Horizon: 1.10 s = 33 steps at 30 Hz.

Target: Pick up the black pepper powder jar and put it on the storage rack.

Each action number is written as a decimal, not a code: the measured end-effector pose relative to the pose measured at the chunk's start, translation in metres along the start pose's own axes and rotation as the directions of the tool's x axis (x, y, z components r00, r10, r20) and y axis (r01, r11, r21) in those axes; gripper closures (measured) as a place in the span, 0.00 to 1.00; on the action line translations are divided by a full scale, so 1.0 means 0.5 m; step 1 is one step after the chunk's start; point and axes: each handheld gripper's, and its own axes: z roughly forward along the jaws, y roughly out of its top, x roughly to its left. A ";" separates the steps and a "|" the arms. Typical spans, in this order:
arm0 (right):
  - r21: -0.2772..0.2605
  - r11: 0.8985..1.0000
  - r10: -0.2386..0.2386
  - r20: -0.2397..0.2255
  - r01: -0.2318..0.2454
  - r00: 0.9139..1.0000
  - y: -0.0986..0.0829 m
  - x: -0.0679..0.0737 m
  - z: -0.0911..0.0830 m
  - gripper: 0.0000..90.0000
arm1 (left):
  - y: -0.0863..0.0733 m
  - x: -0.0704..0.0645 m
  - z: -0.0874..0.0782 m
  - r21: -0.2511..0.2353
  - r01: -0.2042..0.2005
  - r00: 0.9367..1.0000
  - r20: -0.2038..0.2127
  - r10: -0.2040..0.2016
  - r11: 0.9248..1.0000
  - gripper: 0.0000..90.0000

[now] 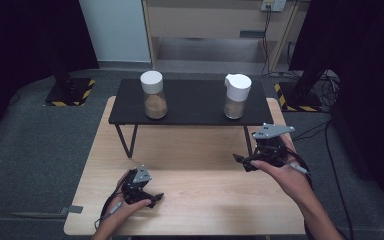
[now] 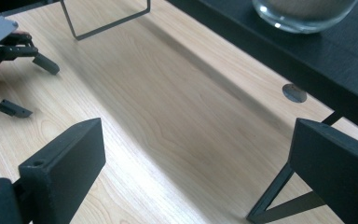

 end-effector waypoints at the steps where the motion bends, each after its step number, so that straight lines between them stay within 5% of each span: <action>1: 0.009 1.000 0.000 0.002 0.000 1.000 -0.002 0.002 0.004 0.05 | 0.000 0.000 0.000 0.000 0.000 1.000 0.000 0.000 1.000 0.00; 33: 0.084 0.996 0.027 -0.027 -0.025 0.999 -0.072 0.001 0.059 0.05 | 0.000 0.000 0.000 0.000 0.000 1.000 0.000 0.000 1.000 0.00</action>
